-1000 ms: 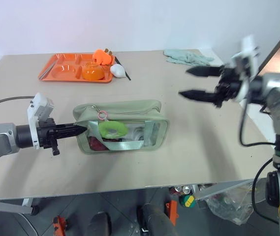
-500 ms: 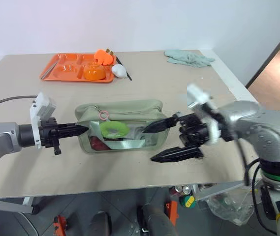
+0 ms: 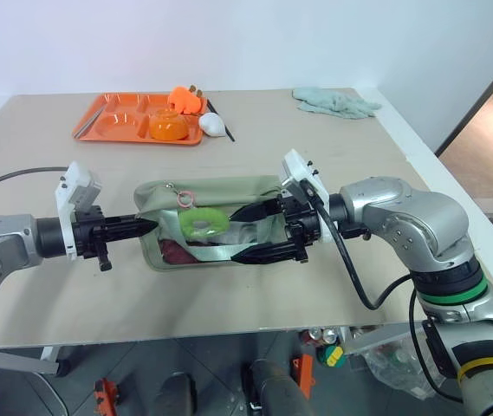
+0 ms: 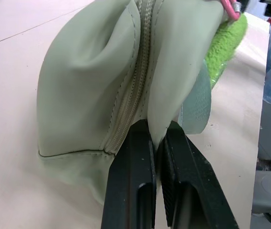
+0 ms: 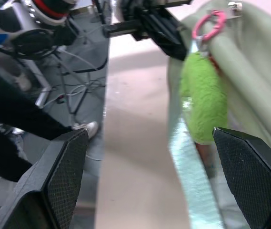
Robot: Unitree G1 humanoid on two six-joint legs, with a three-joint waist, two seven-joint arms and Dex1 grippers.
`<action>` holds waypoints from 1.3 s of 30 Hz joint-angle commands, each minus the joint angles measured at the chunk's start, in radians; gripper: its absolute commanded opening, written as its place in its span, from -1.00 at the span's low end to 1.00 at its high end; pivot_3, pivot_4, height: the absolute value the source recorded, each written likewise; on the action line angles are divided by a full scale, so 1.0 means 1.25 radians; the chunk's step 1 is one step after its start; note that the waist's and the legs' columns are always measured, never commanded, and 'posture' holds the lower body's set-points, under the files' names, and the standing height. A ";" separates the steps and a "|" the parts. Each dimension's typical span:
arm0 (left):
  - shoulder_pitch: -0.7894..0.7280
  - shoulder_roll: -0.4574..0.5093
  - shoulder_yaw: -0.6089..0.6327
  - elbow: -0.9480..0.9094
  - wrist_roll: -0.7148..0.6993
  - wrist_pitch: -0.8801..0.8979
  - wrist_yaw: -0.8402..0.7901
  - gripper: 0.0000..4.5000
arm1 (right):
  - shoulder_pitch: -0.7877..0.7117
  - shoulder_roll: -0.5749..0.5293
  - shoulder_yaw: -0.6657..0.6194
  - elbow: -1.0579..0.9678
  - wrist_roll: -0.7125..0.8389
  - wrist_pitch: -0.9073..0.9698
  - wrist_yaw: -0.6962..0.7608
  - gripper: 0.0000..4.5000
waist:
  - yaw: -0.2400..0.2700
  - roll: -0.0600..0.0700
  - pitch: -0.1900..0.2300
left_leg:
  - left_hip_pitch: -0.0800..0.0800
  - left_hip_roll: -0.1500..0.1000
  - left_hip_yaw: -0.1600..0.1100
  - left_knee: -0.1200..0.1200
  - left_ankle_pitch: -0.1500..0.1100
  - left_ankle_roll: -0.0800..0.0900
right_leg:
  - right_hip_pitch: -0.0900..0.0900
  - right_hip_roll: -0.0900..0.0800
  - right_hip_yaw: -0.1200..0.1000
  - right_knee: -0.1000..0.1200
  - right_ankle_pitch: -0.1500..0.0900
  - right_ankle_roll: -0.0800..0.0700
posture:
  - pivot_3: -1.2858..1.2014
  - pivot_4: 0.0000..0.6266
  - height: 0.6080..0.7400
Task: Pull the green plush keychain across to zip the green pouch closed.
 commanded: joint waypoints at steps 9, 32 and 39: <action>-0.013 0.003 -0.003 -0.009 -0.002 -0.007 -0.007 -1.00 | -0.058 0.064 0.047 0.029 -0.108 -0.053 -0.042 0.92 | 0.000 0.000 0.000 | 0.000 0.000 0.000 0.000 0.000 0.000 | 0.000 0.000 0.000 0.000 0.000 0.000 | 0.03 -0.52 1.00; 0.007 0.003 0.010 -0.018 -0.004 -0.006 0.001 -1.00 | -0.082 0.126 0.037 0.063 -0.148 -0.067 -0.071 -0.98 | 0.000 0.000 0.000 | 0.000 0.000 -0.001 0.000 0.000 0.000 | 0.000 0.000 0.000 0.000 0.000 0.000 | 0.03 -0.52 1.00; 0.011 0.001 0.013 -0.019 -0.005 -0.008 0.004 -1.00 | -0.094 0.106 0.024 0.064 -0.142 -0.065 -0.056 -0.98 | 0.000 0.000 0.000 | -0.001 0.000 -0.001 0.000 0.000 0.000 | 0.000 0.000 -0.001 0.000 0.000 0.000 | 0.03 -0.52 1.00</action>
